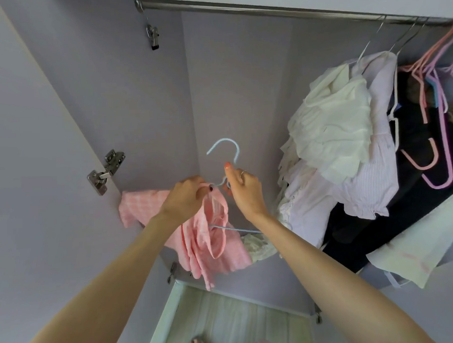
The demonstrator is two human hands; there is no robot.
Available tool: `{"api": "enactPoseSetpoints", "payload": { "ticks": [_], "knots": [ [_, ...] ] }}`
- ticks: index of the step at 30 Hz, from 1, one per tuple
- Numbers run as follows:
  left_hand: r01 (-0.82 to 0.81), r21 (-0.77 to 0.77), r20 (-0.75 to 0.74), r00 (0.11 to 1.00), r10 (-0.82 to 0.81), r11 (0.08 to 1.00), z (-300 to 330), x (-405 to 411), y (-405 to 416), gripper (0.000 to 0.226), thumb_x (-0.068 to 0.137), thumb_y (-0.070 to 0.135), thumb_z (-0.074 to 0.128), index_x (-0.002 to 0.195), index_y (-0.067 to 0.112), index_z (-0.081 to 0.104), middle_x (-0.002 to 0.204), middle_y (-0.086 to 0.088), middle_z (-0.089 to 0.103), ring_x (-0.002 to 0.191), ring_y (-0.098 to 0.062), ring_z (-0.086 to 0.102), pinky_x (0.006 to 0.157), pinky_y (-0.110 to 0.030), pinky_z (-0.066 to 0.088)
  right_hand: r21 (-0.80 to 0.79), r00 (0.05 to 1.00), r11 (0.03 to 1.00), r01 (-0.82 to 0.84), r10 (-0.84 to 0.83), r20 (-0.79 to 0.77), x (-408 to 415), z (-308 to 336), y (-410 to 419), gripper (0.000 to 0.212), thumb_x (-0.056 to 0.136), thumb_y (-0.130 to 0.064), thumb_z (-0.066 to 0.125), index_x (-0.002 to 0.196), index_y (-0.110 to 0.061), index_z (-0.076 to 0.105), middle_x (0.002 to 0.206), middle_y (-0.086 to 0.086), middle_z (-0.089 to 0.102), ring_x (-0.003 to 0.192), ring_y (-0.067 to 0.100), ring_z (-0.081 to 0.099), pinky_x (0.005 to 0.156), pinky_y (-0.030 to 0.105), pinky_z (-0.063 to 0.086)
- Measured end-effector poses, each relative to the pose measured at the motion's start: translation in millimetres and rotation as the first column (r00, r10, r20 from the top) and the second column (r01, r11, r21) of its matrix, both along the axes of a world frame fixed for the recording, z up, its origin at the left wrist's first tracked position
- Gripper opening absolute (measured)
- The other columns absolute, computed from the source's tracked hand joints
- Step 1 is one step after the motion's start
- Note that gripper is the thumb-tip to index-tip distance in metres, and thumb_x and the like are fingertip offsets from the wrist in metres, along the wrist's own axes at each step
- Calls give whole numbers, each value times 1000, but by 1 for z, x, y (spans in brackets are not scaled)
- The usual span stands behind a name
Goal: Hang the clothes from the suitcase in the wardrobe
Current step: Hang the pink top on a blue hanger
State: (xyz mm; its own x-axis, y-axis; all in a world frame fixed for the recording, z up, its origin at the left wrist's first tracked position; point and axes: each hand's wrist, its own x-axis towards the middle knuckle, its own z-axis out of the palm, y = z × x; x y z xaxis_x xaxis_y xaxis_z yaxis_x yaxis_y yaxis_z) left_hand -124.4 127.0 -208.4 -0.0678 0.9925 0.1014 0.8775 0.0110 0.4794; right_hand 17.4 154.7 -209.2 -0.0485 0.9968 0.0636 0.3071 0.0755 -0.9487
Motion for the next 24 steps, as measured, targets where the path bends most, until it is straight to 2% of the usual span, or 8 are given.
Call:
{"api": "enactPoseSetpoints", "payload": {
  "ticks": [3,6,9,13,15,18,20,24],
  "knots": [
    [-52,12,107,993,50,999,1,0,-3,24,95,11,45,115,3,56,111,-17,66,107,-37,58,88,-34,39,204,994,978,36,-57,98,7,-6,3,23,91,-25,59,75,-9,63,83,7,62,84,19,57,81,28,44],
    [-39,42,186,982,30,998,4,4,-5,28,96,6,41,120,6,56,115,-12,65,110,-32,57,89,-26,36,637,897,770,19,-294,329,18,-22,0,17,84,-18,55,76,-8,65,86,6,63,84,24,53,76,35,41],
    [-73,52,228,972,59,996,9,7,-3,26,96,6,40,113,5,60,111,-13,65,107,-31,58,88,-25,34,757,878,634,-161,-258,402,21,-29,-10,13,81,-15,54,75,-9,64,86,5,61,81,22,49,73,33,37],
    [-118,4,313,943,111,993,16,2,-1,24,97,25,43,90,10,59,76,-13,58,78,-30,53,73,-30,38,443,813,794,-417,108,572,22,-34,-27,20,87,-19,51,81,-8,67,80,7,65,68,30,62,63,38,52],
    [-140,21,398,909,120,990,18,-1,-1,32,96,31,45,68,17,52,54,2,38,56,-15,40,61,-29,33,72,666,848,-526,358,655,22,-40,-30,24,92,-25,50,104,-13,66,104,6,68,87,32,65,79,39,52],
    [-173,45,440,888,136,984,25,-7,-6,40,96,31,46,59,16,43,54,3,27,51,-11,28,57,-28,30,-272,511,754,-598,620,595,18,-48,-25,44,92,-30,52,134,-16,46,139,5,48,120,26,53,100,32,42],
    [-160,62,440,890,117,985,32,-10,-9,40,96,31,46,60,14,43,57,3,26,53,-11,26,56,-26,29,-297,569,779,-553,613,548,13,-53,-18,49,91,-27,56,135,-12,41,138,6,47,121,25,51,94,25,39],
    [-180,93,475,872,115,979,46,-21,-13,41,97,29,45,66,2,47,60,0,28,48,-5,26,47,-16,25,-126,663,897,-424,402,632,0,-55,-5,44,86,-35,61,122,-16,45,122,2,54,105,27,60,88,37,48]
  ]
}}
